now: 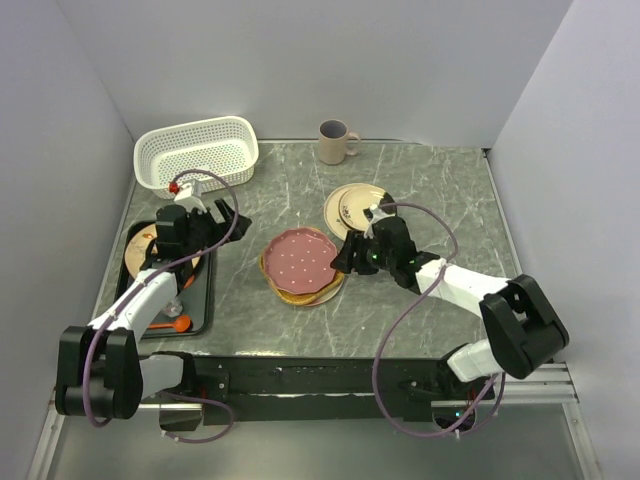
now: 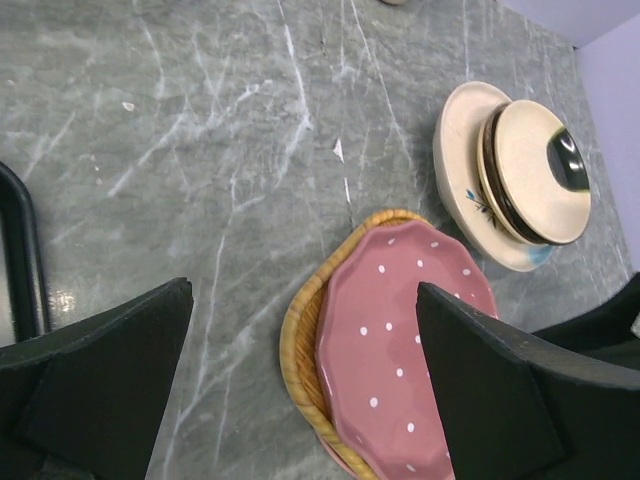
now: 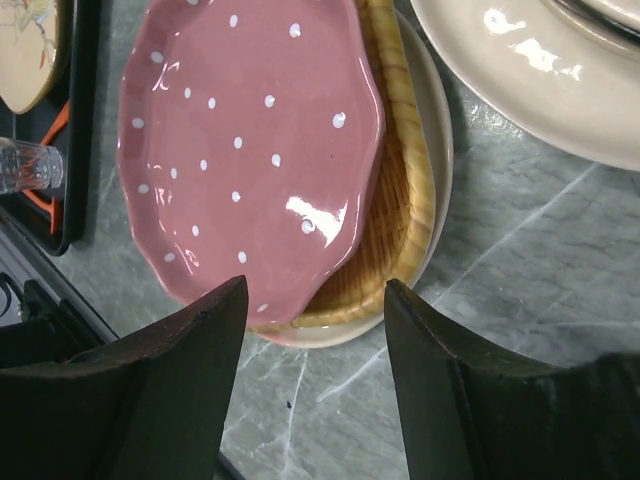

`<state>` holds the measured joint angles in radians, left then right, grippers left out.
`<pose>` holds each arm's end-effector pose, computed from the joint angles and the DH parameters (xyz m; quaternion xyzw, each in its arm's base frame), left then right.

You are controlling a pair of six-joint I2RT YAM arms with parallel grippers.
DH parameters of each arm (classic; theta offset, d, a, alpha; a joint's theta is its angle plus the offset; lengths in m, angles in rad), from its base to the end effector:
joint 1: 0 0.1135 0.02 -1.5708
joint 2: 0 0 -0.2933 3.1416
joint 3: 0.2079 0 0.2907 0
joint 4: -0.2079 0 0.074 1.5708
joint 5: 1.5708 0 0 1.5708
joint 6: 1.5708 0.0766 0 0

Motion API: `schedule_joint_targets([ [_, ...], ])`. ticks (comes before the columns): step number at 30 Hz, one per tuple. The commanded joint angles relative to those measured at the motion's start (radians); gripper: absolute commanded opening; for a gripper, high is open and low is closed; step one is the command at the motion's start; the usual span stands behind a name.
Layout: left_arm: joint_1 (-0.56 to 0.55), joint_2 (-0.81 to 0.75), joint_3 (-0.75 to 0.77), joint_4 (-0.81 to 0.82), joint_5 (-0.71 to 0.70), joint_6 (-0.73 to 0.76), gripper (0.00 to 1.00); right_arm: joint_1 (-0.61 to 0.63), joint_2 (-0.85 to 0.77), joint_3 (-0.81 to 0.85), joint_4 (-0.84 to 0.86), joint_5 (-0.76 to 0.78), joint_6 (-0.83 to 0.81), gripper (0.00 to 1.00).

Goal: Place the plates into the plastic bin on the countertop
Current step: Pick up the plate at the center of the board.

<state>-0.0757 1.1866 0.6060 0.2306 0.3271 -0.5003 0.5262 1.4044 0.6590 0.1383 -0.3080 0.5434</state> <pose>0.3157 -0.0486 0.2293 -0.0791 0.8100 -0.2886 0.5044 0.2840 0.1918 0.1701 -0.0635 0.8762 0.3503 0.3247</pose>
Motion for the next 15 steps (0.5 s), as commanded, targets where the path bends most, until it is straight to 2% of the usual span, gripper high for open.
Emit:
schedule_joint_targets([
  [1, -0.01, -0.007, 0.001, 0.029, 0.044, -0.014, 0.99, 0.024, 0.063, 0.068, 0.057, 0.013, 0.046, 0.61],
  [6, -0.018, -0.016, -0.002, 0.033, 0.053, -0.012, 0.99, 0.046, 0.145, 0.099, 0.072, 0.036, 0.081, 0.54],
  [15, -0.029, -0.041, -0.009, 0.015, 0.038, -0.003, 0.99, 0.077, 0.24, 0.154, 0.003, 0.142, 0.118, 0.44],
])
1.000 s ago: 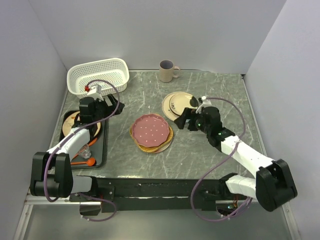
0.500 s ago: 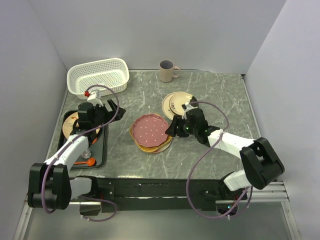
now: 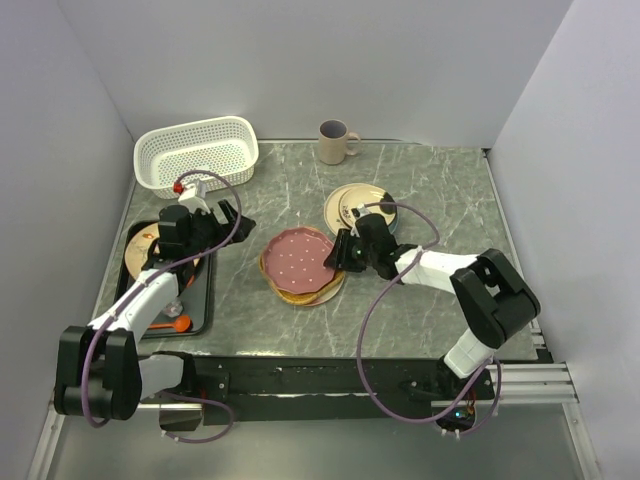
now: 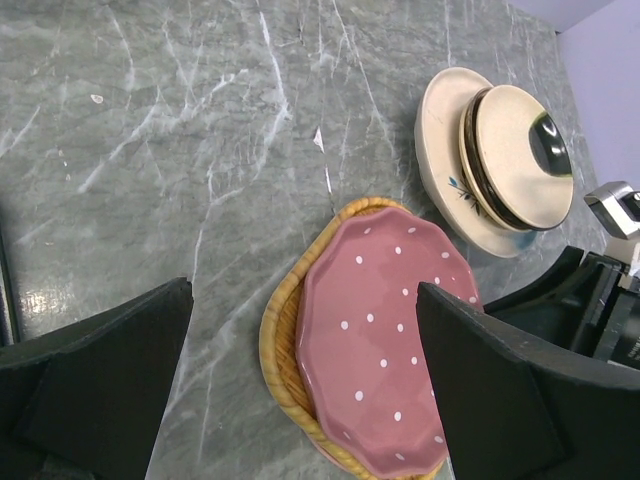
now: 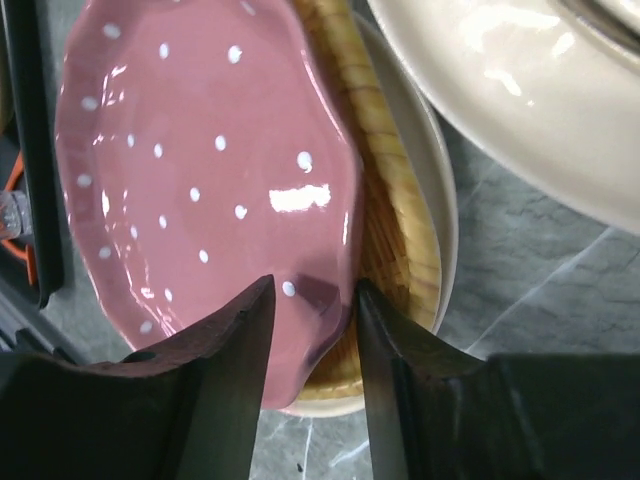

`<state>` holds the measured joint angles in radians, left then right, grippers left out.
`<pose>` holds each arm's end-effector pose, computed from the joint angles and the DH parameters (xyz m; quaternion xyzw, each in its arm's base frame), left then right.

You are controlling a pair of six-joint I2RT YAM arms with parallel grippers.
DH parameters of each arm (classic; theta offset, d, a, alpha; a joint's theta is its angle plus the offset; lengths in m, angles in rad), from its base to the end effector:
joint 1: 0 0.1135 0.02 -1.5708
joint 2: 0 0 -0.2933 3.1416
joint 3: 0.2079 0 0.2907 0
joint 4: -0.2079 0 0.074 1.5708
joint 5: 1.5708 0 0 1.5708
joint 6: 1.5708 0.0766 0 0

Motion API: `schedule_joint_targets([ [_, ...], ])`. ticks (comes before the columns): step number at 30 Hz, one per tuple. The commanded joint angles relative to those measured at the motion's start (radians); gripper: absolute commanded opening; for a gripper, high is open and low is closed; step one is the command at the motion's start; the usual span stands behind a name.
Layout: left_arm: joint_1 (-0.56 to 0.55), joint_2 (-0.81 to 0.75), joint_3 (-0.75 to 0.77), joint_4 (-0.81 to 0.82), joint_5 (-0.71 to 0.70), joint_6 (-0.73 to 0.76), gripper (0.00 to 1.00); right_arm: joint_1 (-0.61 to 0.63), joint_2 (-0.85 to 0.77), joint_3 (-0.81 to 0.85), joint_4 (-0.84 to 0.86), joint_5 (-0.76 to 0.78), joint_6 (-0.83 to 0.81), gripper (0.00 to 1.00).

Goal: Place the plates into the plastic bin on the countertop
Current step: Pick up the plate at the center of the board.

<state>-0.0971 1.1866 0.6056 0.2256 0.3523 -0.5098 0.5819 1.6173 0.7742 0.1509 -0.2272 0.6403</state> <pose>0.3135 -0.0571 0.2287 -0.0677 0.8116 -0.3053 0.4935 0.3097 0.2244 0.1391 -0.0219 0.9002 0.3265 0.2872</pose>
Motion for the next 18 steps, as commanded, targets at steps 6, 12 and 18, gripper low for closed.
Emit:
schedule_joint_targets([
  [6, -0.01, -0.068, -0.021, 0.006, 0.005, 0.013, 0.99, 0.024, 0.072, 0.045, 0.007, 0.058, 0.036, 0.27],
  [12, -0.013, -0.113, -0.041, 0.006, -0.004, 0.01, 0.99, 0.026, 0.058, 0.043, 0.004, 0.074, 0.041, 0.0],
  [18, -0.012, -0.101, -0.058, 0.032, 0.027, 0.008, 0.99, 0.026, 0.029, 0.037, 0.009, 0.085, 0.044, 0.0],
])
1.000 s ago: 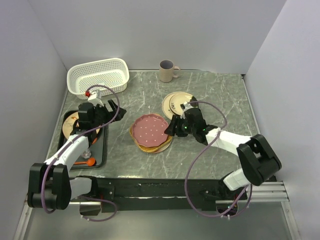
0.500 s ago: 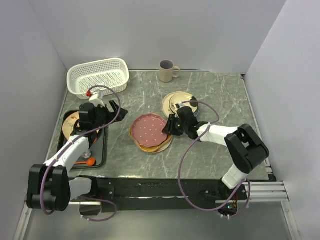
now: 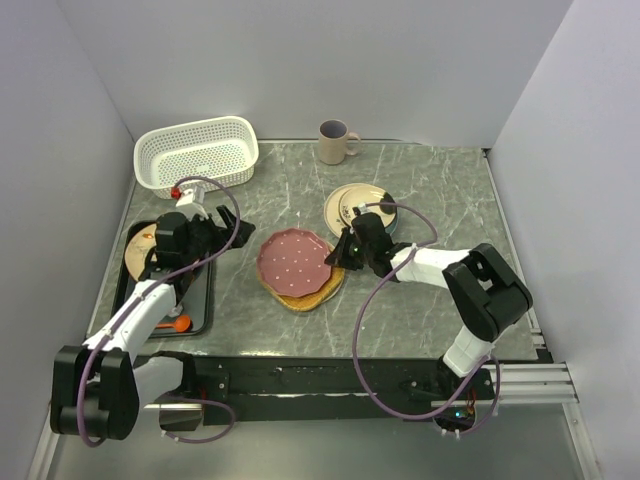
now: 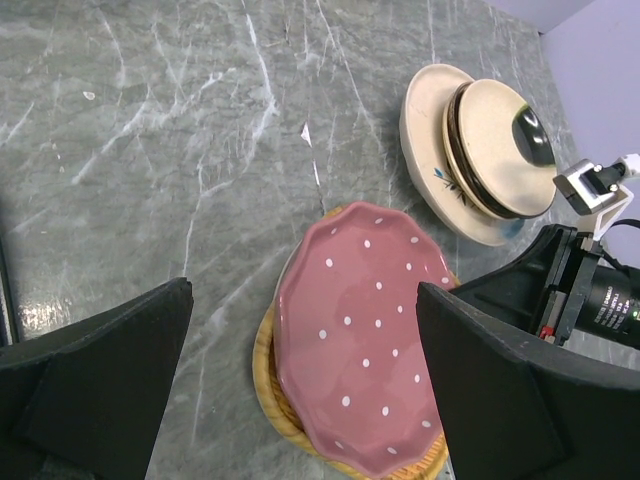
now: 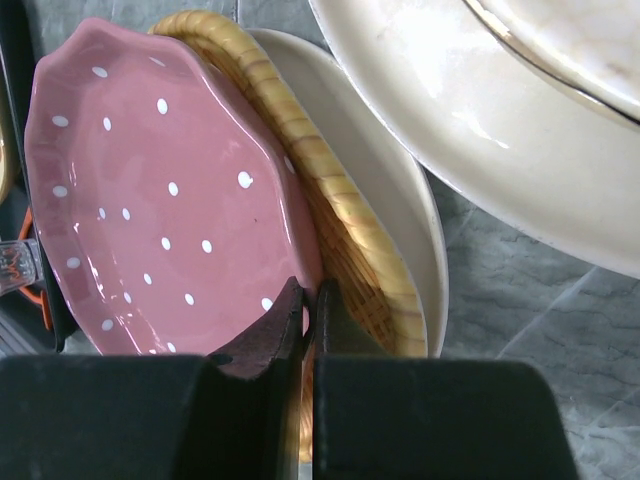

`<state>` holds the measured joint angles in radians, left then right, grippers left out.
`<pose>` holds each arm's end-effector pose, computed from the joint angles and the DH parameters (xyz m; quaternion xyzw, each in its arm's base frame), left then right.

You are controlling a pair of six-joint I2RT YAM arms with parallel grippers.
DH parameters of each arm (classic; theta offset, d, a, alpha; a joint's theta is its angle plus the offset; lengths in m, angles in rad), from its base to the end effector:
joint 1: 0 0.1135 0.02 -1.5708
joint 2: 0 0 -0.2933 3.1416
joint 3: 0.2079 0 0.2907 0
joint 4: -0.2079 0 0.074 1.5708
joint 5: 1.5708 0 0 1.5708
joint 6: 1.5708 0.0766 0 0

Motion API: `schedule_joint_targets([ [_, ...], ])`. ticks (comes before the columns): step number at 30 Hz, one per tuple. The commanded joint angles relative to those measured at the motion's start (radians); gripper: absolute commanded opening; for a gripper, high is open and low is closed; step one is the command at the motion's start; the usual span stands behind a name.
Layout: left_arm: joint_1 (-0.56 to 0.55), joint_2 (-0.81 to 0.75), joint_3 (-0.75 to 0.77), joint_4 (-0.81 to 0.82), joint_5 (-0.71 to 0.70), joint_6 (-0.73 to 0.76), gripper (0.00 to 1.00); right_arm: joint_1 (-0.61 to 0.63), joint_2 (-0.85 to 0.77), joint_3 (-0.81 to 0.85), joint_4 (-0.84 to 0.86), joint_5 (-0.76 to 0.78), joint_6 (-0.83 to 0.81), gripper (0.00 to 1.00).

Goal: Place the plates into the plastic bin on the countertop
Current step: Pick up the plate at the center of the board.

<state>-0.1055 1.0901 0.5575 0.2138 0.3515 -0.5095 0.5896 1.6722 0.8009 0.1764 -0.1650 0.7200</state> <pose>0.2940 -0.0577 0.2351 -0.0597 0.8022 -0.3097 0.5069 0.3202 0.2293 0.1305 0.0239 0.9029 0.3166 0.2898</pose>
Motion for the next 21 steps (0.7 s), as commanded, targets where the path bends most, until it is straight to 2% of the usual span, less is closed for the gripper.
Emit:
schedule_joint_targets([
  [1, -0.005, 0.001, -0.011, 0.051, 0.033, 0.006, 0.99, 0.018, -0.031, 0.009, -0.015, 0.024, -0.036, 0.0],
  [12, -0.003, 0.088, -0.024, 0.13, 0.121, -0.001, 0.99, 0.016, -0.118, 0.049, -0.048, 0.032, -0.022, 0.0],
  [21, -0.005, 0.053, -0.062, 0.142, 0.138, -0.014, 0.99, 0.013, -0.192, 0.084, -0.064, 0.007, -0.033, 0.0],
])
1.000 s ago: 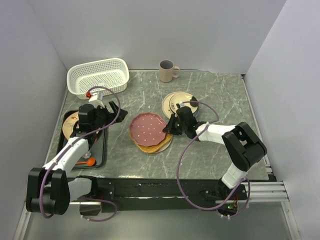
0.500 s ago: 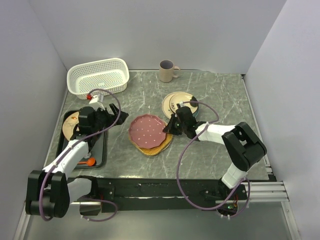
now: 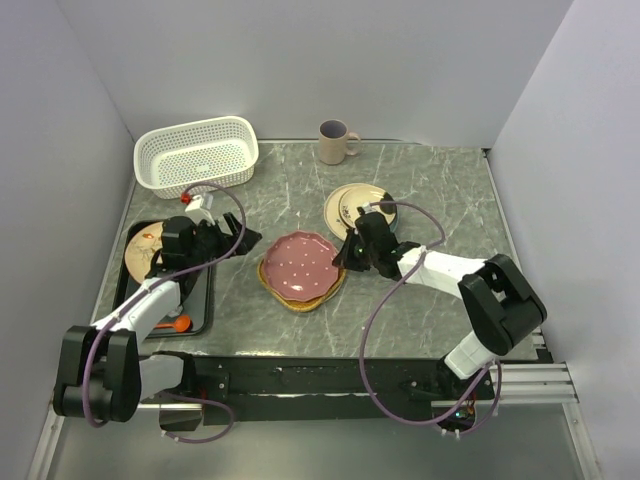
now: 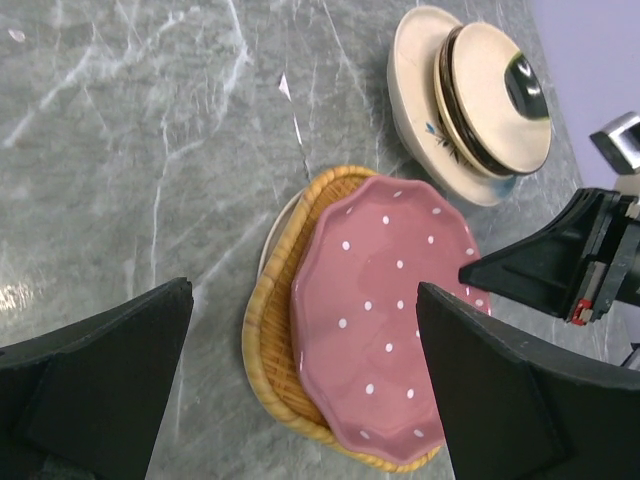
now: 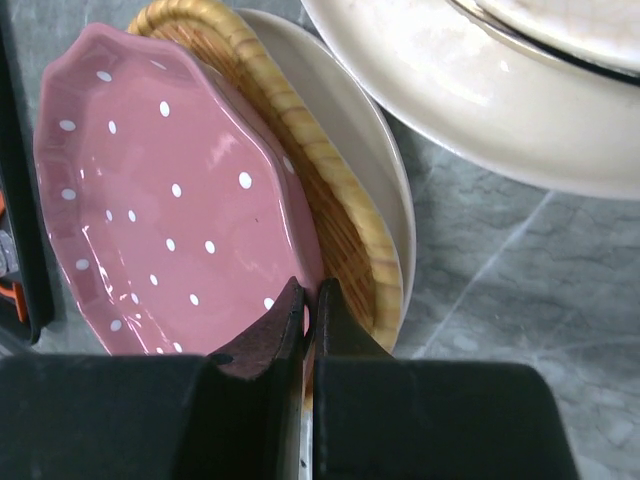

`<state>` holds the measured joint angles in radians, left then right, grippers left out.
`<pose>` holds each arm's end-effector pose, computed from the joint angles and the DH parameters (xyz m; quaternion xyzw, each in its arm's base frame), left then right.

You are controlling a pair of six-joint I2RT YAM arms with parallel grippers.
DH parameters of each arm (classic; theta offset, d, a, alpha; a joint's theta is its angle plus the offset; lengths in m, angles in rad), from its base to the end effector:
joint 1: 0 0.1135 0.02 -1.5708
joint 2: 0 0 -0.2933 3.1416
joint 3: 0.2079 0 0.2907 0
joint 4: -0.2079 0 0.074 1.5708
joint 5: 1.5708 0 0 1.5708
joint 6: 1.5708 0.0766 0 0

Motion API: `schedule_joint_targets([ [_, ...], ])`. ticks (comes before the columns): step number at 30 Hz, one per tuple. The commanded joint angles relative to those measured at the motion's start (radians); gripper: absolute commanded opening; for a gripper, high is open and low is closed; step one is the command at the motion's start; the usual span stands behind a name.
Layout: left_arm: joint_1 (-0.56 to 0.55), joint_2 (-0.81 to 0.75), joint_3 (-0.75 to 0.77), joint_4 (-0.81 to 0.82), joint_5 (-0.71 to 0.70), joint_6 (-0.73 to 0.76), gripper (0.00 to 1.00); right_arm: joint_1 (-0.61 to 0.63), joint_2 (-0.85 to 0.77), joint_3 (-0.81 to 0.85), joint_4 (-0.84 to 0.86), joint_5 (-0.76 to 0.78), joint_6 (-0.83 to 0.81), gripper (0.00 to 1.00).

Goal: Place the plates into the plastic bin on the countertop
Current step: Pick up the plate at the center of the board.

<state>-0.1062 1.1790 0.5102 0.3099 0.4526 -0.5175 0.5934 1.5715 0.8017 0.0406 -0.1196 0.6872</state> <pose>0.2969 -0.0653 0.2051 -0.0385 0.8102 -0.3458 0.4717 0.3084 0.2190 0.1519 0.0183 0.9113 0.2874 0.2944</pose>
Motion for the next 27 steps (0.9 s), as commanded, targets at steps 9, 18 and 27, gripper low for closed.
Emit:
schedule_joint_targets([
  [9, -0.004, -0.045, -0.036, 0.129, 0.17, -0.015, 0.99, -0.01, -0.134, 0.117, 0.074, -0.074, -0.003, 0.0],
  [18, -0.012, 0.036, -0.032, 0.224, 0.302, -0.033, 0.99, -0.032, -0.212, 0.096, 0.068, -0.057, 0.011, 0.0],
  [27, -0.044, 0.136, 0.007, 0.273, 0.347, -0.056, 0.99, -0.052, -0.269, 0.099, 0.042, -0.035, 0.012, 0.0],
])
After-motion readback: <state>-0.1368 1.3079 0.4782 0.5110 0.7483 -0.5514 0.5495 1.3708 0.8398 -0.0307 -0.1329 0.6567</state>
